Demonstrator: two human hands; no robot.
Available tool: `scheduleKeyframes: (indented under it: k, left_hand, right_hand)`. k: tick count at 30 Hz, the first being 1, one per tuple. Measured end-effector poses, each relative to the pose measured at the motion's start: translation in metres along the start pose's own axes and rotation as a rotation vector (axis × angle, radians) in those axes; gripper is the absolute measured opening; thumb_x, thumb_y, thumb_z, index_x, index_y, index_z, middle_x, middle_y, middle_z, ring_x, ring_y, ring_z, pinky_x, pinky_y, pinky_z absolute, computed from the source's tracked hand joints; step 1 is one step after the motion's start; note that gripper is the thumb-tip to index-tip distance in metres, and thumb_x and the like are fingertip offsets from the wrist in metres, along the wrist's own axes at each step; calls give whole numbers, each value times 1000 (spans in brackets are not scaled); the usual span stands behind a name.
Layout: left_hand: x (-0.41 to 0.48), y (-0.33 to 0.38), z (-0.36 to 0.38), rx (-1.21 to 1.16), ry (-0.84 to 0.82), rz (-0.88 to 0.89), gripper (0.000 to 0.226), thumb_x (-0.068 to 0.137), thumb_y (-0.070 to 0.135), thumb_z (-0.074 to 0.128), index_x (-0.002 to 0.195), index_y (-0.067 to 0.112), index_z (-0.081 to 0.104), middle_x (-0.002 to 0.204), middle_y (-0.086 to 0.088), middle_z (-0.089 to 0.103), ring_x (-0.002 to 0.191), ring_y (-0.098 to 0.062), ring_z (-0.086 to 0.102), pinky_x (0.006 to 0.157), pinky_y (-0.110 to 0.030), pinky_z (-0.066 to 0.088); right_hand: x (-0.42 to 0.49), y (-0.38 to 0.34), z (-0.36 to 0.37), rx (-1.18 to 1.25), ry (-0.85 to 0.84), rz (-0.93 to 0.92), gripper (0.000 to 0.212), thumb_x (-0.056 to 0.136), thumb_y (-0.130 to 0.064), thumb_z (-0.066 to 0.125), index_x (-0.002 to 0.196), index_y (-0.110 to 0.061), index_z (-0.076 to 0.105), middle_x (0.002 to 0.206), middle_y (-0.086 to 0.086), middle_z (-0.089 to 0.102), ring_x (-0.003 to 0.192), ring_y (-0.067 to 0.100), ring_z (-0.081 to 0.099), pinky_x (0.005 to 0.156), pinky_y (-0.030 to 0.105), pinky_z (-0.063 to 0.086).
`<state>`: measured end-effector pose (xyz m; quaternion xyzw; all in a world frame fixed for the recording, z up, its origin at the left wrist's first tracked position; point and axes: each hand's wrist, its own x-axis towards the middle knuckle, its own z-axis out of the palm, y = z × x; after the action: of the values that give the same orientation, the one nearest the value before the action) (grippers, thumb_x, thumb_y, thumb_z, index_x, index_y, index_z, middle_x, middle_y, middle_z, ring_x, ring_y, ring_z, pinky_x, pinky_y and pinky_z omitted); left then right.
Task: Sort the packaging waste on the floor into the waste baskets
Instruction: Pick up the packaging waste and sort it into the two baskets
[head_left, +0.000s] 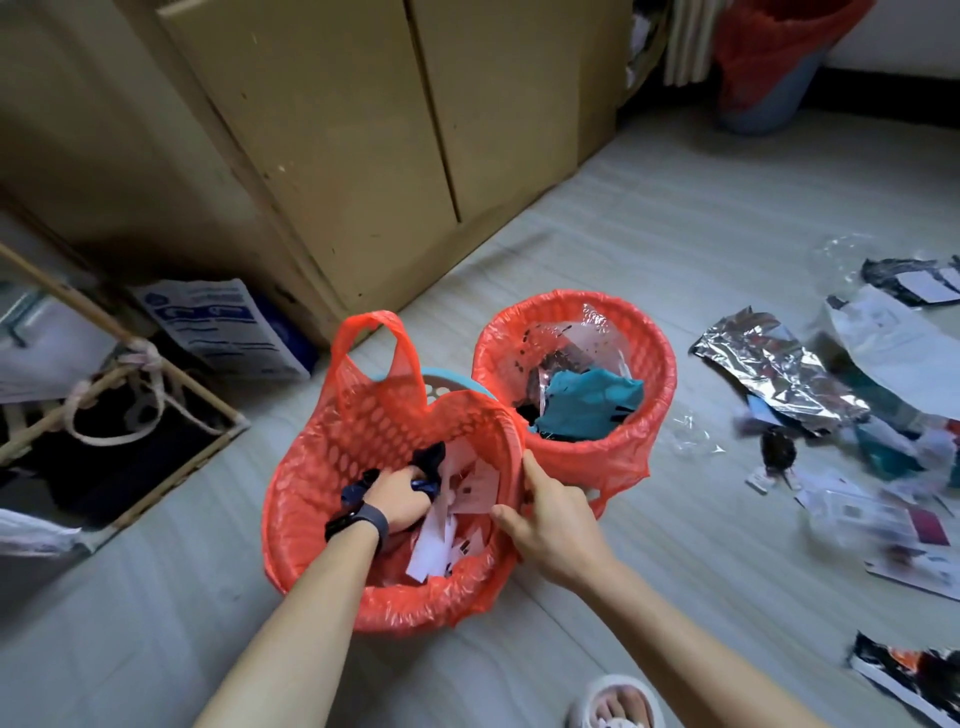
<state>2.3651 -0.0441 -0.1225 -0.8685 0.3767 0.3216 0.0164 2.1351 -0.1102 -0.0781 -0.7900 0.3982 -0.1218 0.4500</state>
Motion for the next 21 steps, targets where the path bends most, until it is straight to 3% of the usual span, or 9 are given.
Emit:
scheduleKeyframes:
  k: [2,5,8,13,19,21]
  left_hand:
    - [-11,-8,-12,-51,36,-24,54,61,40,52,113,32,62,122,-12,58,109,-35,58,89,-33,46]
    - [-36,-5,-33,-92,106,2,59,75,31,60,133,35,52,135,-4,42,117,-28,55,99,-31,44]
    - [-55,0,-48,-100,180,89,44,85,21,58,129,25,58,136,-4,48,125,-21,51,105,-25,35]
    - [-91,15,-56,-60,186,190,36,88,20,56,123,27,62,131,-3,53,124,-20,52,103,-27,38]
    - [-139,72,-60,18,311,433,36,87,22,51,121,29,62,124,3,60,119,-18,54,103,-32,42]
    - [-153,107,-59,50,333,529,37,86,27,48,121,33,61,122,6,62,118,-16,55,102,-37,44]
  right_hand:
    - [-1,-2,1,6,-5,18,57,87,-40,62,138,-28,40,117,3,70,106,32,65,88,42,53]
    - [-2,-4,3,20,-9,43,52,86,-42,62,133,-31,44,114,1,71,103,29,66,86,41,55]
    - [-3,-7,0,-4,-25,68,51,87,-43,63,135,-30,48,119,0,70,106,28,66,89,38,55]
    - [-9,-9,-11,-105,-56,125,55,88,-56,59,133,-25,52,119,0,70,107,25,66,90,39,54]
    - [-40,-14,-58,-236,-38,-15,30,87,-32,59,114,-20,64,112,4,71,106,28,65,85,35,52]
    - [-57,-12,-91,-305,-26,-29,34,89,-26,59,121,-17,63,117,9,69,110,30,63,90,33,49]
